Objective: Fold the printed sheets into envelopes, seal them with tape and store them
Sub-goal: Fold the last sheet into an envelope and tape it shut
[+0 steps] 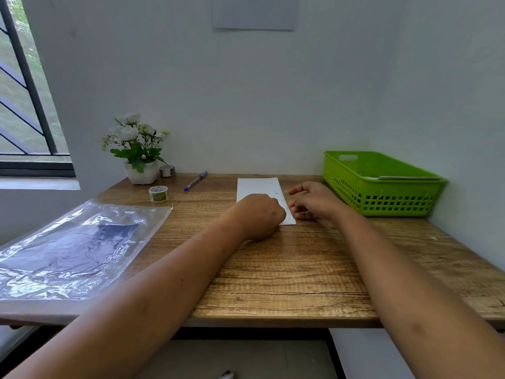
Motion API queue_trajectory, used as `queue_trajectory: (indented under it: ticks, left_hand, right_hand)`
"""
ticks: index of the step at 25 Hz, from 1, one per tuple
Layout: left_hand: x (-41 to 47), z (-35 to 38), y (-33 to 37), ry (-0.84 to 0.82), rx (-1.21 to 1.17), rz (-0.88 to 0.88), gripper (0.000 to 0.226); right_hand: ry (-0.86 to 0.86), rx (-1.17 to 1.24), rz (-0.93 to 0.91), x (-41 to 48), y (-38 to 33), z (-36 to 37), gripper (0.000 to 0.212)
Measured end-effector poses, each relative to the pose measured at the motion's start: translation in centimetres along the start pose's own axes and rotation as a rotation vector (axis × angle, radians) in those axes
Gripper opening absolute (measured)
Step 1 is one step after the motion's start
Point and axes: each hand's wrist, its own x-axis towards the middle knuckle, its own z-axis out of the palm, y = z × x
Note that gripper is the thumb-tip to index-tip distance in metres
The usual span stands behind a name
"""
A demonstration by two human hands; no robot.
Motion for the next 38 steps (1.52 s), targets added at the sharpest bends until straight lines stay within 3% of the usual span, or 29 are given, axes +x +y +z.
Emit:
queue_trajectory:
  ticks: [6,10,12,21,27,30,34,38]
  left_hand:
    - [-0.5,0.0,0.9,0.068,-0.084,-0.054,0.050]
    - [0.2,-0.2,2.4,0.018,-0.406,-0.114,0.060]
    - [0.5,-0.1,2.2,-0.020,-0.529,-0.138,0.058]
    - [1.6,0.8,1.1,-0.079,-0.674,-0.133,0.034]
    - [0.2,1.9,-0.1,-0.135,-0.733,-0.084,0.051]
    - [-0.2,3.0,-2.2,-0.158,-0.741,-0.193,0.052]
    - [-2.3,5.6,-6.7,-0.315,-0.511,-0.458,0.078]
    - [-2.5,6.1,-7.5,-0.280,-0.715,-0.528,0.058]
  right_hand:
    - [0.028,-0.315,-0.138,-0.3,-0.3,0.2,0.026]
    - [0.091,-0.358,-0.139,0.1,-0.1,-0.2,0.024]
    - [0.102,-0.361,-0.132,0.2,0.0,-0.4,0.023]
    - [0.151,-0.323,-0.115,0.6,0.3,-0.9,0.020]
    - [0.294,-0.579,-0.121,2.0,1.5,-2.4,0.029]
    - [0.165,-0.757,-0.006,2.4,2.5,-2.6,0.044]
    - [0.099,-0.850,-0.049,2.6,3.0,-2.5,0.052]
    - [0.082,-0.755,-0.112,2.8,3.0,-1.9,0.045]
